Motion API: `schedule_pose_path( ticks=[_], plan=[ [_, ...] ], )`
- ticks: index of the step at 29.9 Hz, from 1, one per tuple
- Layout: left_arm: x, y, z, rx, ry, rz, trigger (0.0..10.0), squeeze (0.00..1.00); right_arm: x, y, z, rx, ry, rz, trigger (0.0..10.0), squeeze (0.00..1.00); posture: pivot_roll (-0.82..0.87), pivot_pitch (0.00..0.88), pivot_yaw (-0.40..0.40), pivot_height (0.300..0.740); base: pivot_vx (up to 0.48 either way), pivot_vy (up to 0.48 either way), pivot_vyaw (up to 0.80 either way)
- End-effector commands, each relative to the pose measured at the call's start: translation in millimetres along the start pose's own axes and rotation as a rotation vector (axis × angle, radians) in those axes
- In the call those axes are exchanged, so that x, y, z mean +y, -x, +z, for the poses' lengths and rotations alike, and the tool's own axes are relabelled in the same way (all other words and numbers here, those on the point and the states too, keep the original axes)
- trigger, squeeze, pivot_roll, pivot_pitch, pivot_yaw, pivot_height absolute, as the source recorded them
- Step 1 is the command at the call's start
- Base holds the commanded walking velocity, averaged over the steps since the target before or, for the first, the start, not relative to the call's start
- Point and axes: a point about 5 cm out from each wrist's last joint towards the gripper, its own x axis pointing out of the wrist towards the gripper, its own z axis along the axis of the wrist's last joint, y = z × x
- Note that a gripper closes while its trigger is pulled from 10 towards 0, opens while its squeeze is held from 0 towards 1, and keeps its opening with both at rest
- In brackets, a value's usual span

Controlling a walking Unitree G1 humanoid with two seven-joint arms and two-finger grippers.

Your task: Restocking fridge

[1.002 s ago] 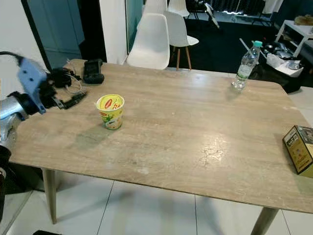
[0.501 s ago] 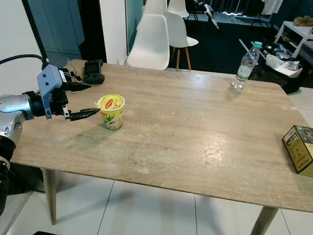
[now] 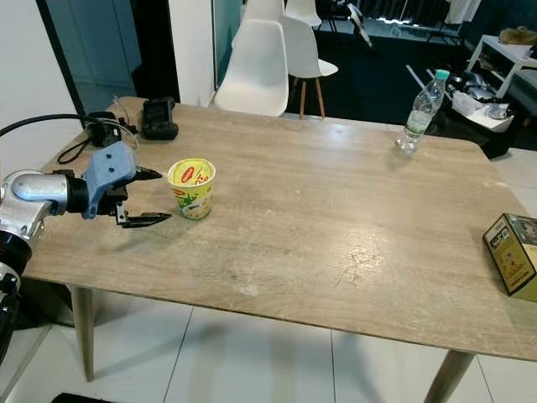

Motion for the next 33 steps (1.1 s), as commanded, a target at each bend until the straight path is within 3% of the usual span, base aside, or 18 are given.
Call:
schedule_pose_path(
  ticks=[1, 5, 8, 11, 13, 14, 15, 20, 21, 23, 25, 26, 30, 33],
  plan=[
    [-0.9, -10.0, 5.6, -0.014, -0.017, 0.006, 10.0, 0.00, -4.5, 0.7, 2.4, -0.014, 0.011, -0.008, 10.0, 0.00, -0.07, 0.053, -0.065, 0.740, 0.000, 0.000, 0.00],
    [3.6, -13.6, 14.5, -0.081, -0.008, 0.056, 10.0, 0.00, -5.7, -0.1, 8.2, -0.034, 0.011, -0.012, 10.0, 0.00, -0.07, 0.046, -0.064, 0.740, 0.000, 0.000, 0.00],
    [13.4, -12.8, 39.2, -0.246, -0.016, 0.096, 10.0, 0.00, -4.1, -1.9, 14.8, -0.044, 0.016, -0.009, 10.0, 0.00, -0.06, 0.015, -0.068, 0.740, 0.000, 0.000, 0.00],
    [17.2, -10.0, 51.9, -0.329, -0.028, 0.099, 10.0, 0.00, -2.6, -3.1, 17.9, -0.045, 0.020, -0.006, 10.0, 0.00, -0.05, 0.003, -0.067, 0.740, 0.000, 0.000, 0.00],
    [18.3, 1.3, 71.0, -0.469, -0.023, 0.070, 10.0, 0.00, -1.6, -3.9, 20.2, -0.044, 0.019, -0.005, 10.0, 0.00, -0.04, 0.000, -0.068, 0.740, 0.000, 0.000, 0.00],
    [18.3, 1.3, 71.0, -0.469, -0.023, 0.070, 10.0, 0.00, -1.6, -3.9, 20.2, -0.044, 0.019, -0.005, 10.0, 0.00, -0.04, 0.000, -0.068, 0.740, 0.000, 0.000, 0.00],
    [19.1, 11.3, 84.3, -0.586, 0.001, 0.074, 10.0, 0.00, -1.5, -4.6, 22.7, -0.044, 0.018, -0.005, 10.0, 0.00, -0.02, 0.000, -0.068, 0.740, 0.000, 0.000, 0.00],
    [20.2, 22.0, 96.3, -0.724, 0.067, 0.160, 10.0, 0.00, -2.1, -5.4, 26.4, -0.044, 0.016, -0.008, 10.0, 0.00, -0.01, 0.000, -0.070, 0.740, 0.000, 0.000, 0.00],
    [14.5, 24.5, 97.9, -0.812, 0.114, 0.233, 10.0, 0.00, -1.7, -6.3, 30.2, -0.046, 0.013, -0.008, 10.0, 0.00, 0.00, 0.000, -0.071, 0.740, 0.000, 0.000, 0.00],
    [12.7, 24.5, 97.1, -0.835, 0.135, 0.255, 10.0, 0.00, -1.4, -6.6, 31.4, -0.047, 0.013, -0.008, 10.0, 0.00, 0.01, 0.000, -0.072, 0.740, 0.000, 0.000, 0.00],
    [-3.7, 10.0, 84.1, -0.874, 0.230, 0.330, 10.0, 0.00, 1.2, -8.6, 39.2, -0.054, 0.014, -0.005, 10.0, 0.00, 0.02, 0.000, -0.074, 0.740, 0.000, 0.000, 0.00],
    [-3.7, 10.0, 84.1, -0.874, 0.230, 0.330, 10.0, 0.00, 1.2, -8.6, 39.2, -0.054, 0.014, -0.005, 10.0, 0.00, 0.02, 0.000, -0.074, 0.740, 0.000, 0.000, 0.00],
    [-31.0, -6.2, 82.3, -0.913, 0.353, 0.368, 10.0, 0.00, 2.2, -10.5, 51.8, -0.077, 0.000, -0.008, 10.0, 0.00, 0.03, 0.000, -0.069, 0.740, 0.233, 0.000, 0.00],
    [-42.0, -11.0, 87.8, -0.935, 0.405, 0.360, 10.0, 0.00, 2.6, -11.3, 57.4, -0.087, -0.004, -0.009, 10.0, 0.00, 0.03, 0.000, -0.064, 0.740, 0.336, 0.000, 0.00]
  ],
)
